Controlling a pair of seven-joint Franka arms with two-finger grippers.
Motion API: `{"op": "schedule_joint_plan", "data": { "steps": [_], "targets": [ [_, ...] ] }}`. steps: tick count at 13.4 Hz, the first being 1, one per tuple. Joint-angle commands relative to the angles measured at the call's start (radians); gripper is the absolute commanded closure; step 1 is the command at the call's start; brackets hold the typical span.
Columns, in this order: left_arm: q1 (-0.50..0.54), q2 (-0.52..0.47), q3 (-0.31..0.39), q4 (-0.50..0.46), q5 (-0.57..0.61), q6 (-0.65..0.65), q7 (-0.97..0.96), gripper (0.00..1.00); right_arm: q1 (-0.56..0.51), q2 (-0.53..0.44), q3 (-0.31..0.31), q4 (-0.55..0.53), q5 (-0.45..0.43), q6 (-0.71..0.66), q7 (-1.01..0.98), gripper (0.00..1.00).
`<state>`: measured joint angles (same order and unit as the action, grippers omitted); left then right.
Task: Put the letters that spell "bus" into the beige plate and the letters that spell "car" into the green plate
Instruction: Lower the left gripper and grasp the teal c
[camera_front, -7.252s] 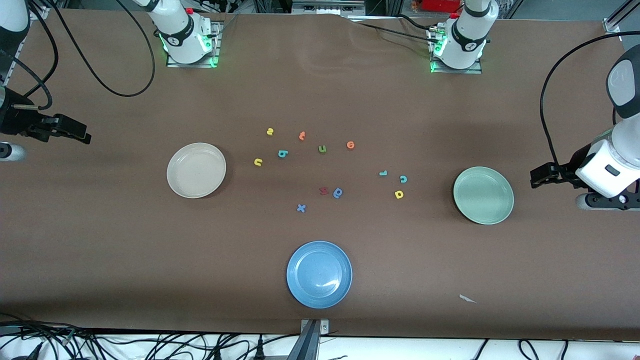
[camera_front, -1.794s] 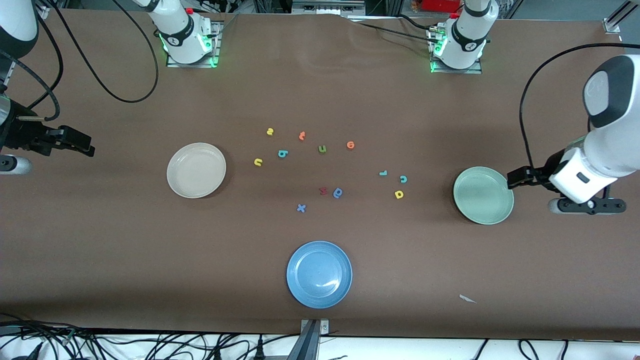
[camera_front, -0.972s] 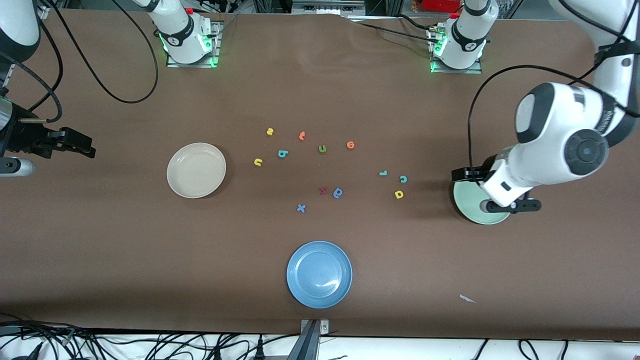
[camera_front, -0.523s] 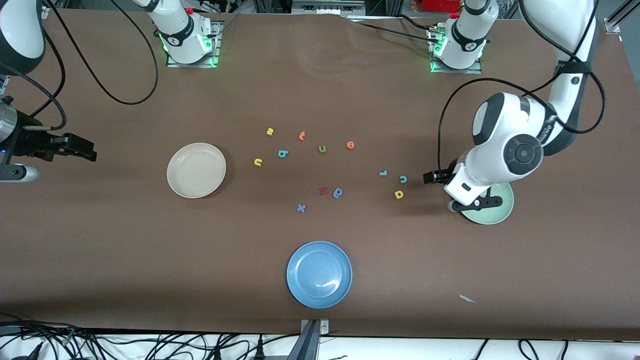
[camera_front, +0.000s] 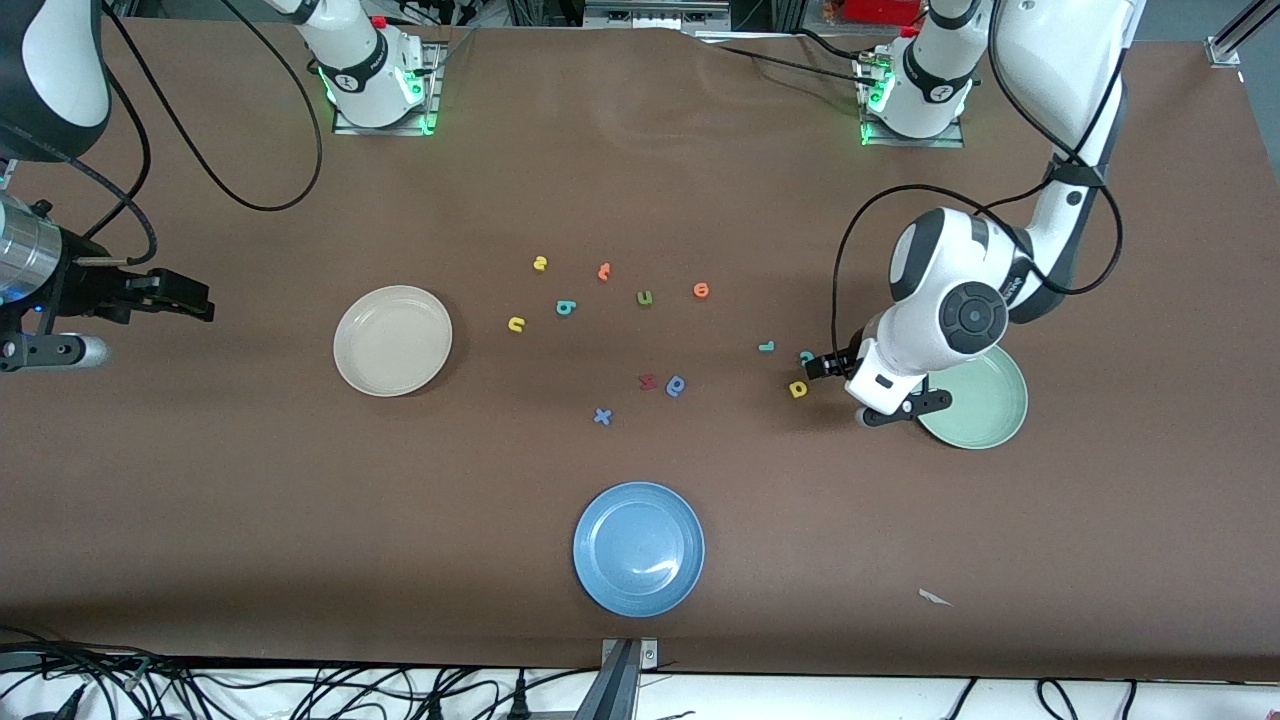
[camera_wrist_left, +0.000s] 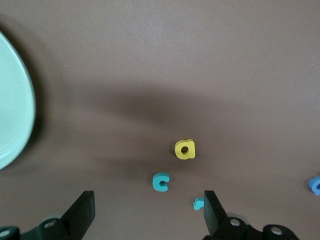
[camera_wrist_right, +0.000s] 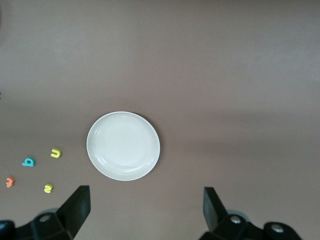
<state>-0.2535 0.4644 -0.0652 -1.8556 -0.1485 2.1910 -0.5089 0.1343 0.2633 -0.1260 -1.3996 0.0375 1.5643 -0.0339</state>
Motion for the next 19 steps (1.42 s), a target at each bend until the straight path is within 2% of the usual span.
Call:
{"op": "schedule_joint_plan", "data": {
  "steps": [1,4,5,7,8,15,19],
  "targets": [
    [-0.030,0.031,-0.001,-0.034,-0.026,0.093,-0.043,0.04,0.040,0.034,0.003,0.008,0.022,0.022,0.008,0.00],
    [-0.046,0.068,-0.002,-0.037,-0.026,0.125,-0.077,0.04,0.082,0.066,0.008,0.004,0.059,0.097,0.109,0.00],
    [-0.049,0.072,-0.002,-0.043,-0.026,0.145,-0.082,0.04,0.065,0.065,0.058,-0.022,0.065,0.132,0.138,0.00],
    [-0.049,0.065,-0.002,-0.088,-0.026,0.174,-0.082,0.09,-0.030,0.067,0.205,-0.065,0.052,0.187,0.208,0.00],
    [-0.049,0.065,-0.004,-0.103,-0.026,0.177,-0.079,0.11,-0.033,0.067,0.224,-0.090,0.041,0.219,0.233,0.00],
    [-0.053,0.074,-0.007,-0.129,-0.022,0.176,-0.071,0.40,-0.041,0.070,0.223,-0.091,0.016,0.217,0.227,0.00],
    [-0.061,0.097,-0.007,-0.116,-0.022,0.179,-0.079,0.48,-0.041,0.070,0.221,-0.091,0.015,0.217,0.229,0.00]
  ]
}}
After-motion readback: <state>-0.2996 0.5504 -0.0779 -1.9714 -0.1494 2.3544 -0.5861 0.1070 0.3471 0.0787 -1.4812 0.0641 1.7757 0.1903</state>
